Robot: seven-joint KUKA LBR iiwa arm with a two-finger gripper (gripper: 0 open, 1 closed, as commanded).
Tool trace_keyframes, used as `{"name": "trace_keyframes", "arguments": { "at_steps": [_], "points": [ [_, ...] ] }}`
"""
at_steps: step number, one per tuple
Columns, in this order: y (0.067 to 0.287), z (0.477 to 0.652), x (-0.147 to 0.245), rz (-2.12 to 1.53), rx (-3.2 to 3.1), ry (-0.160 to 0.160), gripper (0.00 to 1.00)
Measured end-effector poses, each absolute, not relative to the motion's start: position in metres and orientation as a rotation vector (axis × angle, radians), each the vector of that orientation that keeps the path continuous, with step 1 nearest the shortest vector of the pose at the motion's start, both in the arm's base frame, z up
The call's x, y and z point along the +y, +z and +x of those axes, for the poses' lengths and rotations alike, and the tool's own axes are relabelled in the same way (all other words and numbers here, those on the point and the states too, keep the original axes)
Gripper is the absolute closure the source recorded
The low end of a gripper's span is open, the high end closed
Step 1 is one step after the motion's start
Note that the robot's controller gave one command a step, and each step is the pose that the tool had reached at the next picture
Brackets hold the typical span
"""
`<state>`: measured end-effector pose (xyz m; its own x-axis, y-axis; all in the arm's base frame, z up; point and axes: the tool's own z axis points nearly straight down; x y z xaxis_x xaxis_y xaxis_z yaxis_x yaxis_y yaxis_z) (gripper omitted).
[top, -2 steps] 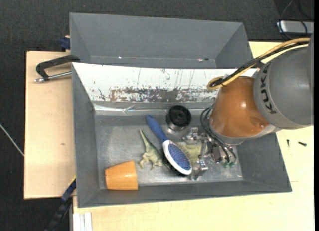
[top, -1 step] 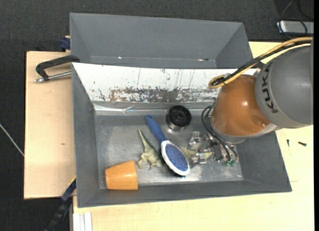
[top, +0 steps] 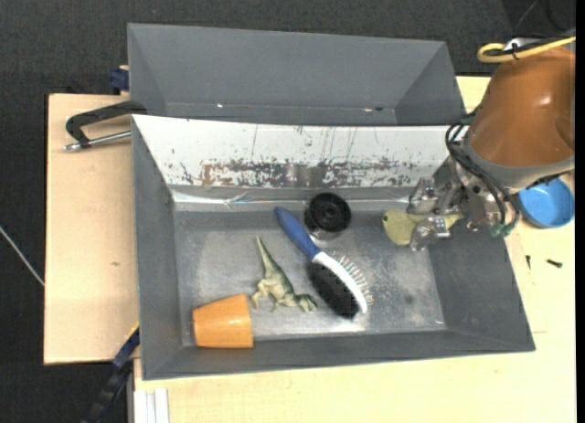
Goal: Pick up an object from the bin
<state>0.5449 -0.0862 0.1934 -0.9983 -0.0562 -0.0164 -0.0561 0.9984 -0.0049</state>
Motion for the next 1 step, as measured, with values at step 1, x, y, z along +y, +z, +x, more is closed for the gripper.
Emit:
{"name": "trace_keyframes", "arguments": {
  "at_steps": [1],
  "points": [
    [0.2742,0.6001,-0.1326,-0.513,3.086,-0.008,1.00]
  ]
}}
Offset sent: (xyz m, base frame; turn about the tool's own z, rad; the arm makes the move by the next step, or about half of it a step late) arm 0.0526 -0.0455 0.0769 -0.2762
